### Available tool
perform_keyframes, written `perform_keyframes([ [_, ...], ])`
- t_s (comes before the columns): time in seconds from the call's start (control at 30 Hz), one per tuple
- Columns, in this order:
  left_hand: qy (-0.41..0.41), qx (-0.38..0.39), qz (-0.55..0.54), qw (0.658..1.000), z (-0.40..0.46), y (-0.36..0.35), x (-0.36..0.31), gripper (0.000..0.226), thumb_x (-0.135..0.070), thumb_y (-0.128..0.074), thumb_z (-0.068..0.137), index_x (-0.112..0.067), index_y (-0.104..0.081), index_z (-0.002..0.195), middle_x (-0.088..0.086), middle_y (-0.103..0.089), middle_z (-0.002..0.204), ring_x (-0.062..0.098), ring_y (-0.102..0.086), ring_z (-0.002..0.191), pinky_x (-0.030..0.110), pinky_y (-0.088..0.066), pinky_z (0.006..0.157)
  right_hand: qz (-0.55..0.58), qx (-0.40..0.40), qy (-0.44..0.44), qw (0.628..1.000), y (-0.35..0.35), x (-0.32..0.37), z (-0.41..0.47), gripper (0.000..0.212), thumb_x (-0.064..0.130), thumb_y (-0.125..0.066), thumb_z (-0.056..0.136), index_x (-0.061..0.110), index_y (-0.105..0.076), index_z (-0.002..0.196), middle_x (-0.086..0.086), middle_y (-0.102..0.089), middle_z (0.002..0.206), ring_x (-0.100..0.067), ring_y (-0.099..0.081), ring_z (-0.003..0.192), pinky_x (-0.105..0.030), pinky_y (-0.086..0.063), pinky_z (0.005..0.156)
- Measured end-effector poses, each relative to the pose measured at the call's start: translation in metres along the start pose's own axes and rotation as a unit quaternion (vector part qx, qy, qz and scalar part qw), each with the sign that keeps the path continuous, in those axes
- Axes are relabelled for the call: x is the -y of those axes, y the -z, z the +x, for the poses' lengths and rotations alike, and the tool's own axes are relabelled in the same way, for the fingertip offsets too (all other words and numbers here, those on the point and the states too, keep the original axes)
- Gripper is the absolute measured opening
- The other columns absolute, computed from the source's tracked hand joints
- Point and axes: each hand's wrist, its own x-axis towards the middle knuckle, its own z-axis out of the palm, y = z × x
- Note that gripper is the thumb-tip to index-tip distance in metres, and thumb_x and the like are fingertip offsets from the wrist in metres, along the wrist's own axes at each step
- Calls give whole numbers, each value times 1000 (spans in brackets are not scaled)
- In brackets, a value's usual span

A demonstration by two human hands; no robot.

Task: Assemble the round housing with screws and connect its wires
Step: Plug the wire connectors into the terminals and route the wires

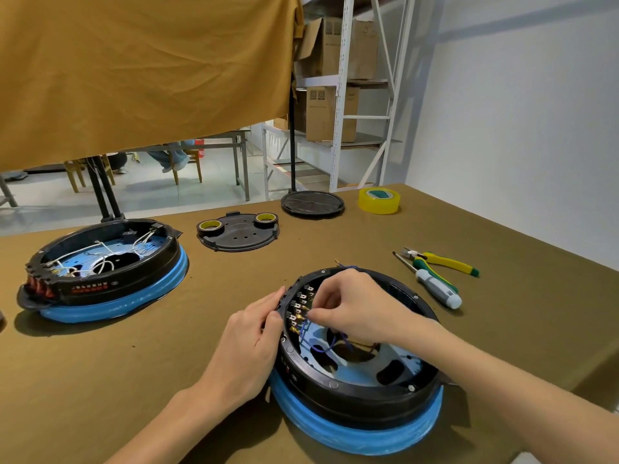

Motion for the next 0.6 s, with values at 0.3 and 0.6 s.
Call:
perform_keyframes([
  [0.3, -15, -14, -49, 999, -1, -4, 0, 50, -39, -34, 99, -29, -57, 143, -19, -62, 138, -10, -52, 130, 23, -42, 114, 12, 22, 9, 1000, -8, -2, 10, 10, 18, -76, 91, 12, -80, 97, 1, -77, 80, -1, -67, 61, -17, -54, 60],
  [0.6, -14, -21, -50, 998, -1, -5, -1, 35, -53, -30, 96, -59, -48, 125, -55, -51, 120, -21, -45, 127, 4, -34, 106, 187, 31, -82, 978, -16, -4, 18, 4, -5, -75, 86, -5, -78, 86, -18, -77, 75, -25, -78, 71, -25, -62, 63],
])
